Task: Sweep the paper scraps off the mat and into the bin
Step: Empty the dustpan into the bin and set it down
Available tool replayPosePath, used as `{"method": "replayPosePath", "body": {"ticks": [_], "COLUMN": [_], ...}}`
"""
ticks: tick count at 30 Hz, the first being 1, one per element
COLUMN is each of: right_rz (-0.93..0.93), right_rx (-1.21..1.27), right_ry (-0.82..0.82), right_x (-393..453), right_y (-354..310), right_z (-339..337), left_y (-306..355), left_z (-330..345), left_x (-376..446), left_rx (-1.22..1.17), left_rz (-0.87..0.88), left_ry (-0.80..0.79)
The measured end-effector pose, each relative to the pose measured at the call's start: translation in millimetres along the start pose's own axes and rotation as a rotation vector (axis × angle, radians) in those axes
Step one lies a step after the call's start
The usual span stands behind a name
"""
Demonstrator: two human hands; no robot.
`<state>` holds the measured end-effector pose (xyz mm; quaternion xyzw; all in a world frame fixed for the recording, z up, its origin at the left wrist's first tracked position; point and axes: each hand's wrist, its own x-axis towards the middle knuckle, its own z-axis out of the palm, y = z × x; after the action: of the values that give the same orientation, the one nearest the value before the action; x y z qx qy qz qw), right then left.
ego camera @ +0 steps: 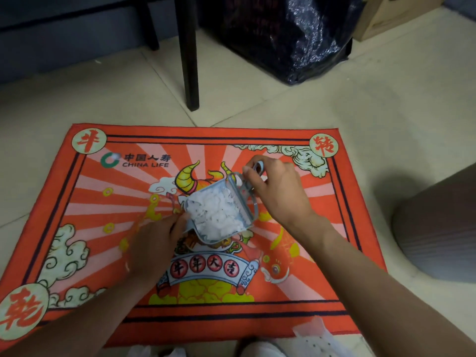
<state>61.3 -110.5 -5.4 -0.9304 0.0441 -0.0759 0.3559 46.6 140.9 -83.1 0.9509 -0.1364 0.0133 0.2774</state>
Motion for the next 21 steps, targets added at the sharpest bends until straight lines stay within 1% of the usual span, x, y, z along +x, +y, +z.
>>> {"method": "replayPosePath", "body": {"ticks": [3,9,16,21], "right_rz": [0.011,0.027,0.004,0.004], "right_rx": [0.001,-0.007,-0.046,-0.135], "right_ry": [0.022,0.089,0.183,0.258], "right_x": [3,11,16,8], "right_y": [7,11,6,10], "right_z": [-20,-75,-160,-229], "left_y": [20,69,148,222], "left_z": [1,-8,-37,-50], "left_x": [10,42,73,99], "left_rx": [-0.067,-0.049,-0.064,-0.067], "left_rz": [0.012,0.078,0.183,0.227], "left_ry": [-0.044,-0.022,-0.077,-0.091]}}
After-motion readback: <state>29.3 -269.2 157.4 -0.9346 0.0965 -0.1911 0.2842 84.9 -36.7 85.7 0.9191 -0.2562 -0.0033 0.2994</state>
